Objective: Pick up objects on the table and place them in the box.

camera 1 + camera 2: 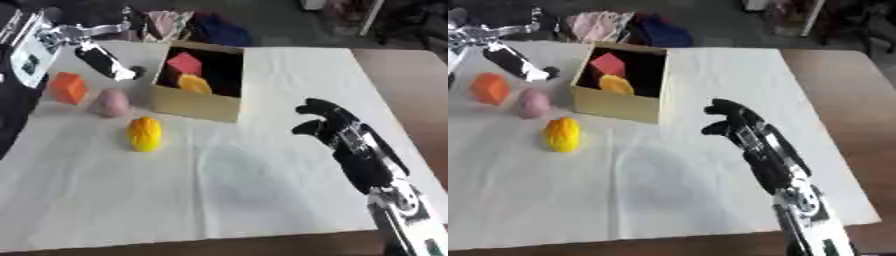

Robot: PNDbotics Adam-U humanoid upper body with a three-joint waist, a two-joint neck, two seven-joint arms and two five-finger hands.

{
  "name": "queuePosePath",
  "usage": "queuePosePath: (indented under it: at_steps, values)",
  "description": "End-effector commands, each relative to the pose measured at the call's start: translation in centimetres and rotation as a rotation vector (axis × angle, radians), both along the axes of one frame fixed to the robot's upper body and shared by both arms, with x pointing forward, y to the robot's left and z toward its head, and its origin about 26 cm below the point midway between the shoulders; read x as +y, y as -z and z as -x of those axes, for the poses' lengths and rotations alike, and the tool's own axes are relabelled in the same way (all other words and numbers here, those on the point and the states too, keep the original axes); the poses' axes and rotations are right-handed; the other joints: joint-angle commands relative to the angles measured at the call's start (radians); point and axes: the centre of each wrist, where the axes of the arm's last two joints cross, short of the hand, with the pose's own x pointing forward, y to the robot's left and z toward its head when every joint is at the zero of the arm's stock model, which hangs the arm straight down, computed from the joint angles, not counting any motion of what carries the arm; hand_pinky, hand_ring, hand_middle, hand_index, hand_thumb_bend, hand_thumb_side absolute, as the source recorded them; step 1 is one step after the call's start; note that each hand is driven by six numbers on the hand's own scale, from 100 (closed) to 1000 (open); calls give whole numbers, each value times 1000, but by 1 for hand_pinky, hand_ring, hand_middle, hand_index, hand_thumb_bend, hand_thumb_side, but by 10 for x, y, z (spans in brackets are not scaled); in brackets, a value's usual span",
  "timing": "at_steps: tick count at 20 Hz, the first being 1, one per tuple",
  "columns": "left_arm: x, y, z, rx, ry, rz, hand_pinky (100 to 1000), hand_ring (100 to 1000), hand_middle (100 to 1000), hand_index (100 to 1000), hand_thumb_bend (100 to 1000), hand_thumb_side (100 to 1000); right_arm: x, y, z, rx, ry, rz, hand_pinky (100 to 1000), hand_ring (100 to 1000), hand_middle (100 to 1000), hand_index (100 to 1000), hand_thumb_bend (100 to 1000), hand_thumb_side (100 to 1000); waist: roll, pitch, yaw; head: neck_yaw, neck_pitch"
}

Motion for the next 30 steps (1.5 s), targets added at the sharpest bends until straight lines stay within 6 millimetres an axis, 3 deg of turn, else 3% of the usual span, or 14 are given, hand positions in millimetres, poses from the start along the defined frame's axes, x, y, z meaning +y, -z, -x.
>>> queuePosePath:
  at_steps: [1,15,30]
  values:
    - [3,-16,12,56,70,-182,785,723,784,878,398,350,-5,-7,-2,-28,12,15,819,691,803,885,100,795,5,-10,2,-6,-2]
    - [-5,51,7,280,113,-375,784,724,781,869,434,366,-5,-8,-2,-30,9,16,819,691,803,886,100,796,4,-10,1,-6,0]
    - [7,80,12,407,181,-469,787,722,773,859,420,328,-5,-8,-2,-31,13,16,819,692,804,885,100,796,6,-7,-2,-5,-3]
